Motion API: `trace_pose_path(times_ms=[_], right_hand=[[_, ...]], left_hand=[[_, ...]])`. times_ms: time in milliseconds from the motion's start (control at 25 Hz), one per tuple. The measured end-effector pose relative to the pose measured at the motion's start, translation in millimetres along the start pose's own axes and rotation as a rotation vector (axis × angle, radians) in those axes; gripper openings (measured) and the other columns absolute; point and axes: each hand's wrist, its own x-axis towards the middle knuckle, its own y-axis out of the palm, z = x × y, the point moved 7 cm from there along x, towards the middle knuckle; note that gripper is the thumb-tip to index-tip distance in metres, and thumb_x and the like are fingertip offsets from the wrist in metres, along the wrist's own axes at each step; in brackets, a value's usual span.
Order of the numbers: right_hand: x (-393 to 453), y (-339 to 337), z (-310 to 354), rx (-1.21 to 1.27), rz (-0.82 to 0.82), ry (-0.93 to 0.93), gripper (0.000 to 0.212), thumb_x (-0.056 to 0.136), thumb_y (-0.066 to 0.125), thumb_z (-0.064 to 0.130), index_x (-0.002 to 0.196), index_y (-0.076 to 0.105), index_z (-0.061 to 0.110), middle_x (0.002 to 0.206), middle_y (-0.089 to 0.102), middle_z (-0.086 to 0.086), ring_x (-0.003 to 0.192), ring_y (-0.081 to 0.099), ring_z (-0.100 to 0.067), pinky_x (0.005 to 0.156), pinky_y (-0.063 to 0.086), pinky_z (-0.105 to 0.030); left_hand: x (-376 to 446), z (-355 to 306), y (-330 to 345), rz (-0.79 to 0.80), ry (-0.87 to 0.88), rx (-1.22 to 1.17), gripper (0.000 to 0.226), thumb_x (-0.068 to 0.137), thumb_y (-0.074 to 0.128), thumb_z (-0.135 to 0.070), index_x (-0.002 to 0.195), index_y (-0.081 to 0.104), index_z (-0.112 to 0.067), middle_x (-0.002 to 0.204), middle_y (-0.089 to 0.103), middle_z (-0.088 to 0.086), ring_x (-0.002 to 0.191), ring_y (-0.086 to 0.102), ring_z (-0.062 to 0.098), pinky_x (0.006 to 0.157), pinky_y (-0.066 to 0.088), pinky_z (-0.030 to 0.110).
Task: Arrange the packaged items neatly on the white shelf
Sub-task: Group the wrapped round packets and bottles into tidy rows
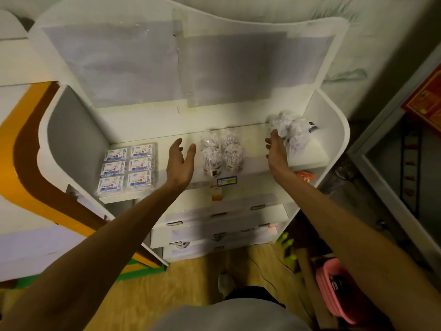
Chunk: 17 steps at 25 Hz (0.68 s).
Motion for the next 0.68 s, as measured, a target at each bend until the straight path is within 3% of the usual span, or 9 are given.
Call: trace_pose_path(times_ms=[120,240,400,560,680], right_hand=[[-18.3,-15.9,-4.4,-0.058,0.004,0.029,0.075,0.086,0.025,0.077,0.136,0.053,0.028,0.13,0.06,0.003,0.123,0.054,-0.021,0.112,0.039,-0.053],[-40.3,-21.4,-7.2,-0.102,0.025,0.051,0.077,0.087,0.022,0.081,0.133,0.056,0.029,0.125,0.062,0.003,0.118,0.057,-0.021,0.108,0.042,-0.052],[-61.6,-34.1,-22.0,-0.129,0.02,0.087,0.058,0.088,0.023,0.08,0.105,0.057,0.036,0.118,0.066,0.003,0.11,0.061,-0.021,0.103,0.046,-0.052],[-67.1,-62.8,-18.3,-0.157,0.015,0.069,0.041,0.104,0.038,0.051,0.123,0.058,0.021,0.116,0.068,-0.004,0.107,0.063,-0.023,0.1,0.049,-0.042],[-57.0,-97.1,-9.5,-0.331,0.007,-0.03,0.016,0.099,0.057,0.028,0.11,0.067,0.025,0.104,0.073,-0.001,0.102,0.068,-0.025,0.098,0.053,-0.045]], left_hand=[[-8.1,-18.7,-4.1,0.042,0.104,0.06,0.053,0.1,0.052,-0.044,0.145,0.043,-0.019,0.148,0.047,0.0,0.132,0.047,0.017,0.108,0.043,0.038],[-12.0,-50.6,0.8,0.163,0.174,0.123,0.051,0.099,0.054,-0.043,0.143,0.045,-0.018,0.143,0.052,0.001,0.124,0.054,0.018,0.103,0.047,0.036],[-30.0,-61.5,9.6,0.25,0.182,0.197,0.053,0.101,0.047,-0.046,0.145,0.043,-0.015,0.145,0.051,0.004,0.115,0.057,0.018,0.099,0.047,0.035],[-48.7,-80.3,21.5,0.313,0.381,0.448,0.053,0.095,0.062,-0.041,0.141,0.046,-0.02,0.143,0.052,0.0,0.11,0.061,0.018,0.091,0.053,0.038],[-57.3,-104.3,43.8,0.311,0.513,0.498,0.048,0.091,0.069,-0.033,0.135,0.054,-0.022,0.134,0.059,-0.003,0.104,0.063,0.014,0.083,0.052,0.03]])
